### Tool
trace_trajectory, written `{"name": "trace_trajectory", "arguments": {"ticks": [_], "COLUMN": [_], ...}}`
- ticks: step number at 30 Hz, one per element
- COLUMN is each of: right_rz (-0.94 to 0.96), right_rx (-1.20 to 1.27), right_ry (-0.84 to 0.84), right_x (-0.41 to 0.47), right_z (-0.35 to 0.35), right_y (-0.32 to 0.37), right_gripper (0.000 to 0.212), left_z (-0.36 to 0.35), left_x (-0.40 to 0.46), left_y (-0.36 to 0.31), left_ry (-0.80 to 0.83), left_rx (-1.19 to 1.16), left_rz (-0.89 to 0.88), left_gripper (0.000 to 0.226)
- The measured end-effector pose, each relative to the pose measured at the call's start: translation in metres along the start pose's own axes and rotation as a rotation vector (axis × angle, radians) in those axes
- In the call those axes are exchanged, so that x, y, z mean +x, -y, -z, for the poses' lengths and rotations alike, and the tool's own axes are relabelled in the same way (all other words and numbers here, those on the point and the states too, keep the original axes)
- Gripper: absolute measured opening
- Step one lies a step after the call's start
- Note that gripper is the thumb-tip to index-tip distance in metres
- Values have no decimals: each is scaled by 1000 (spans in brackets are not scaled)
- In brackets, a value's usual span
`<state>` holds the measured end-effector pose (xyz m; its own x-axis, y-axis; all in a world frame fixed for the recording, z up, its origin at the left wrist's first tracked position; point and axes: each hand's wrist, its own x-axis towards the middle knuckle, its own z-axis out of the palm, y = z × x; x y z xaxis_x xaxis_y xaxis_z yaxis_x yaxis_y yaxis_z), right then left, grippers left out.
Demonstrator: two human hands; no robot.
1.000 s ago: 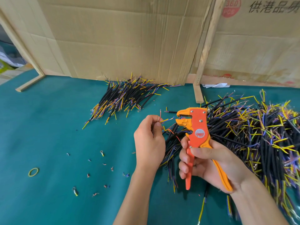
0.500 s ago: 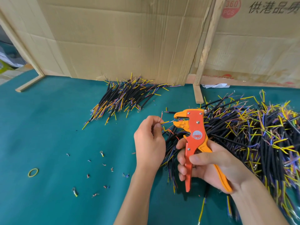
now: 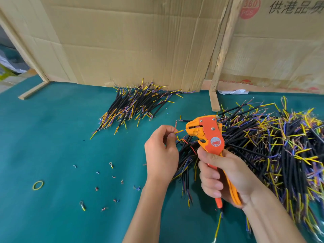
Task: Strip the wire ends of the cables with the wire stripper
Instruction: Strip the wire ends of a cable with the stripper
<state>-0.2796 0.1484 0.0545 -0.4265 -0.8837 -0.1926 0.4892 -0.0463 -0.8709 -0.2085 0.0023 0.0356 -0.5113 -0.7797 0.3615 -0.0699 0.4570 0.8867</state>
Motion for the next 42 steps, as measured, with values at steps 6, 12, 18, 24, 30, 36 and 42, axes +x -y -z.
{"name": "trace_trajectory", "arguments": {"ticks": [6,12,18,24,30,36,42], "right_rz": [110,191,189,143,137,161,157], "right_rx": [274,440,417,382,375,382,385], "right_ry": [6,205,140,194,156,157,156], "right_x": [5,0,4,5,4,3,3], "right_z": [-3,10,8,1,2,4,2], "right_y": [-4,2,0,-1,1,3,2], "right_gripper": [32,33,41,39,42,43,43], "left_z": [-7,-22,-14,5,20,50,43], "left_x": [0,27,120,137,111,57,62], "left_y": [-12,-36,-17,34,18,13,11], "left_ry": [18,470,270,464,288,345,386], "left_rx": [-106,-101,457,1014,947,981,997], "left_rz": [56,76,-94,-74,-144,-9,11], "left_gripper": [18,22,26,30,29,33,23]}}
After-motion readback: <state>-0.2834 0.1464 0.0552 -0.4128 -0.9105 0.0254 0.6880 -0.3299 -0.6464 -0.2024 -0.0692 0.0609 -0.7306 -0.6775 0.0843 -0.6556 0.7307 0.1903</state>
